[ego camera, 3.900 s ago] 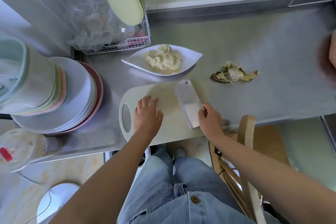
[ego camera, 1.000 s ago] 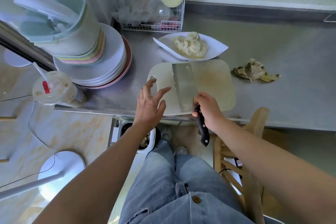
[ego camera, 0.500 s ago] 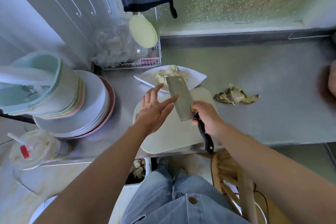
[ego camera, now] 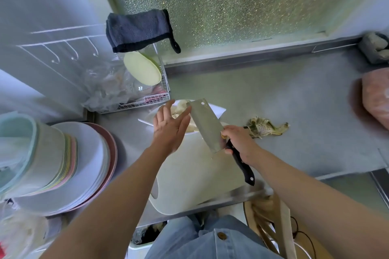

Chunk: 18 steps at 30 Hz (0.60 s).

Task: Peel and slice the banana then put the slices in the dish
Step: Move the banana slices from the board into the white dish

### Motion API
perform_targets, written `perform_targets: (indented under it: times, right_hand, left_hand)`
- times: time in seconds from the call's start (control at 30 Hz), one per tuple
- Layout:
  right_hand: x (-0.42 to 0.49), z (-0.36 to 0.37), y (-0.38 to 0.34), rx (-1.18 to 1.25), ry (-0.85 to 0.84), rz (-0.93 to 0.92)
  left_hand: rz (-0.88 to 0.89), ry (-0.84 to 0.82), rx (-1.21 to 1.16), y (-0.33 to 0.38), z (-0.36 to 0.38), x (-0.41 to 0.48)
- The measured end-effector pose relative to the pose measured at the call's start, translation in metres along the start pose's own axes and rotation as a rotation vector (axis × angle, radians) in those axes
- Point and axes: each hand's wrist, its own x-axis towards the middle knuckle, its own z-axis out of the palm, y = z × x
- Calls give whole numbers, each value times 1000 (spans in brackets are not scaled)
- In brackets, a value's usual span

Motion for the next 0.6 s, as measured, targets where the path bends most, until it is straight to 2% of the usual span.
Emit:
perform_targets:
  times: [0.07, 0.1, 0.2, 0.27, 0.33, 0.4, 0.6]
  right_hand:
    - [0, -4, -2, -17, 10, -24]
    - [1, -5, -3, -24, 15, -42]
    - [4, -6, -3, -23, 23, -113]
    - [7, -4, -2, -51, 29, -178]
    - [9, -2, -2, -123, 25, -237]
    - [10, 2, 0, -214, 11, -282]
    - [10, 14, 2, -356, -21, -363]
  left_hand:
    - [-123, -58, -106, 1, 3, 9]
    - [-240, -80, -302, 4, 2, 14]
    - [-675, -102, -1124, 17, -13, 25]
    - [-870, -175, -1610, 19, -21, 26]
    - [-883, -202, -1942, 17, -26, 24]
    - [-865, -179, -2144, 16, -29, 18]
    - [-793, -135, -2507, 12, -29, 5]
